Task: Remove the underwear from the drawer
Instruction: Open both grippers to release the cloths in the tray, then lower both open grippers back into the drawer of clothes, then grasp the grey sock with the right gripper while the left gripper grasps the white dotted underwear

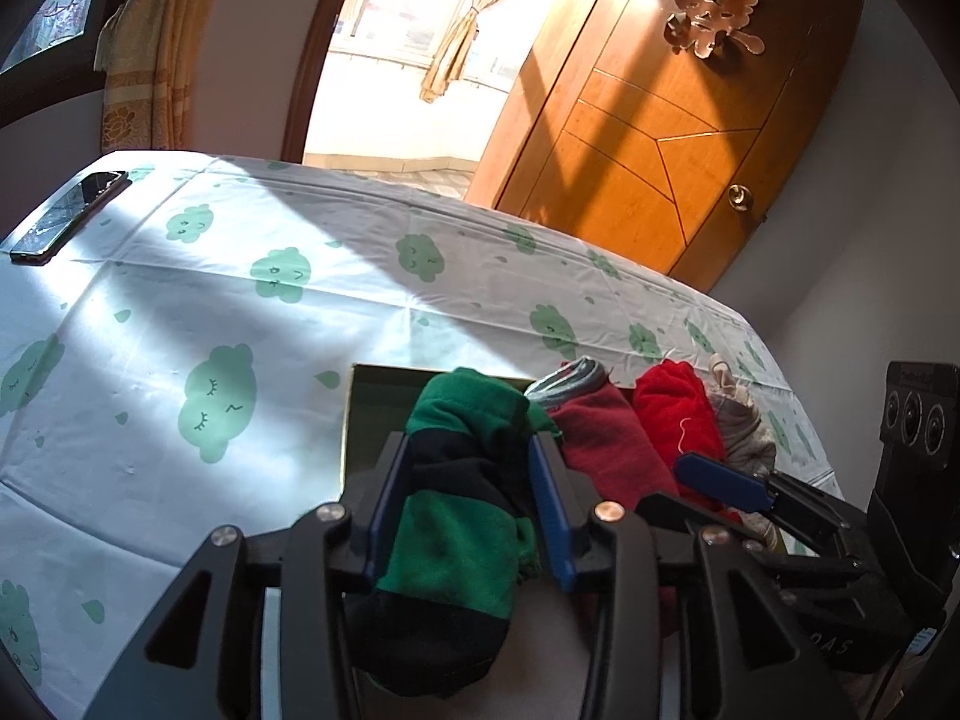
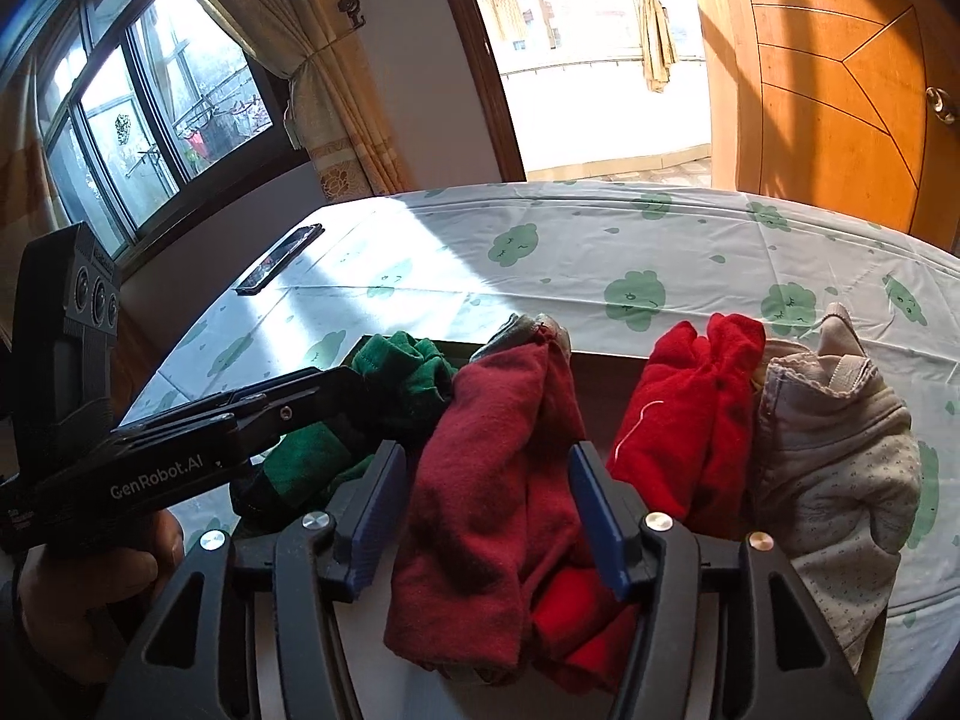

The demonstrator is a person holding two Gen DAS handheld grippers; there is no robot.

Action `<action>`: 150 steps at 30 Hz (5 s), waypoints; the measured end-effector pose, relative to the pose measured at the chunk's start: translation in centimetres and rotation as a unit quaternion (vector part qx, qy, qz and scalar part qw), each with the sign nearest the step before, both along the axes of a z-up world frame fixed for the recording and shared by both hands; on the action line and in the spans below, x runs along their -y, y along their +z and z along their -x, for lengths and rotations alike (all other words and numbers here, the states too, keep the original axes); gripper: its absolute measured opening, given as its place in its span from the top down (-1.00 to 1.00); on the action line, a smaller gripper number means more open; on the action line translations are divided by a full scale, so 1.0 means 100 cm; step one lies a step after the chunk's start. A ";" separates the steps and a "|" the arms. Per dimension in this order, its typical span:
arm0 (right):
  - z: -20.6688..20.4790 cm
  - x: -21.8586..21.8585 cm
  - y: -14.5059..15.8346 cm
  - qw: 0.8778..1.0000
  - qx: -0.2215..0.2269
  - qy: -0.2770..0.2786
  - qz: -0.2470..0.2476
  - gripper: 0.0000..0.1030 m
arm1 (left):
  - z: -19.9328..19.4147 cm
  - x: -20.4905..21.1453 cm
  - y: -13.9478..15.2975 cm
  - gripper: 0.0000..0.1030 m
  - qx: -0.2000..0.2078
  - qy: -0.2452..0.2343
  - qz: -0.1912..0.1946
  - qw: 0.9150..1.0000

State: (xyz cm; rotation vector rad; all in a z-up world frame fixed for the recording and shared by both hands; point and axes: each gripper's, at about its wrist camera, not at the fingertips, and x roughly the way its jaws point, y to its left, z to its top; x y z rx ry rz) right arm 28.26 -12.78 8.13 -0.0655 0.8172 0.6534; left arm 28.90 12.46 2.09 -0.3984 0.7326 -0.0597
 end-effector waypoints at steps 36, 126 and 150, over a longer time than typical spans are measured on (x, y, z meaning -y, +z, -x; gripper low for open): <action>0.151 0.059 0.012 0.995 0.035 0.073 -0.062 -0.29 | 0.151 0.055 0.005 -0.10 0.082 -0.076 -0.007 0.994; 0.225 0.168 -0.134 0.987 -0.058 0.066 0.132 -0.32 | 0.240 0.122 -0.169 -0.28 -0.221 -0.278 -0.213 0.910; 0.229 0.156 -0.152 0.941 -0.085 0.152 0.291 -0.28 | 0.206 0.154 -0.195 -0.28 -0.255 -0.312 -0.229 0.886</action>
